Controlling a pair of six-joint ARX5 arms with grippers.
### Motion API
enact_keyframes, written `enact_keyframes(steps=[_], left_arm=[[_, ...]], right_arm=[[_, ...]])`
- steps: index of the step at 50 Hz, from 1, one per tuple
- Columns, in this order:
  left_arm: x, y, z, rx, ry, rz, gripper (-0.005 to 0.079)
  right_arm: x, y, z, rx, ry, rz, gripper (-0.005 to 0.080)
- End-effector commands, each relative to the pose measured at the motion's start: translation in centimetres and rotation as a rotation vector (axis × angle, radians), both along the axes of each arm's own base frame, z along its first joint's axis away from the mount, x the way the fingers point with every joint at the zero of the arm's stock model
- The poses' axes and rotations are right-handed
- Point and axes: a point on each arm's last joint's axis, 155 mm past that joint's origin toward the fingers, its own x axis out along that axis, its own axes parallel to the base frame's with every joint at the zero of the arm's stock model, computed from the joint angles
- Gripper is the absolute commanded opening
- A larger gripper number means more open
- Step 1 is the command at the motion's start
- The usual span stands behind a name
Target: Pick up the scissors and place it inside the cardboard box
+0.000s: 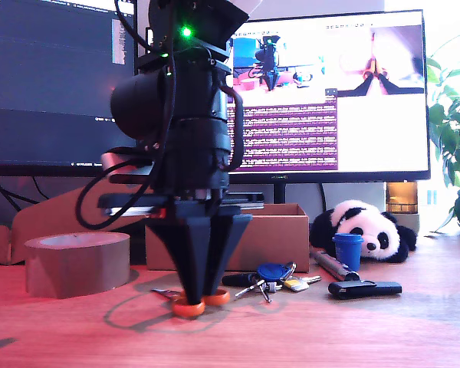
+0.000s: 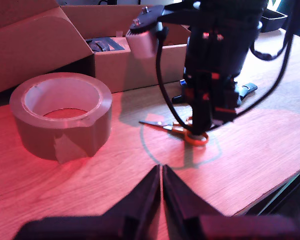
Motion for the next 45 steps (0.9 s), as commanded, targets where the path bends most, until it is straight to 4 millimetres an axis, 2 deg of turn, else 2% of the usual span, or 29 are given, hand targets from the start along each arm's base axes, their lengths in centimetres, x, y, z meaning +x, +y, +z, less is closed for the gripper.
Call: enact_keyframes(steps=[1,26,45], left_arm=[[-0.1,-0.1,-0.8,0.013,0.009,-0.007,-0.0023],[-0.1,-0.1,-0.8,0.014,0.009,-0.006,-0.0023],[-0.1,-0.1,-0.8,0.014,0.01,-0.007,-0.0023]], right_arm=[[0.1,0.2,-0.5,-0.014,0.009,0.012,-0.0013],[0.9,0.5,1.9,-0.003,-0.007,0.024,-0.0013],[3.1,0.5,5.8,0.045,-0.052,0.006,-0.0013]])
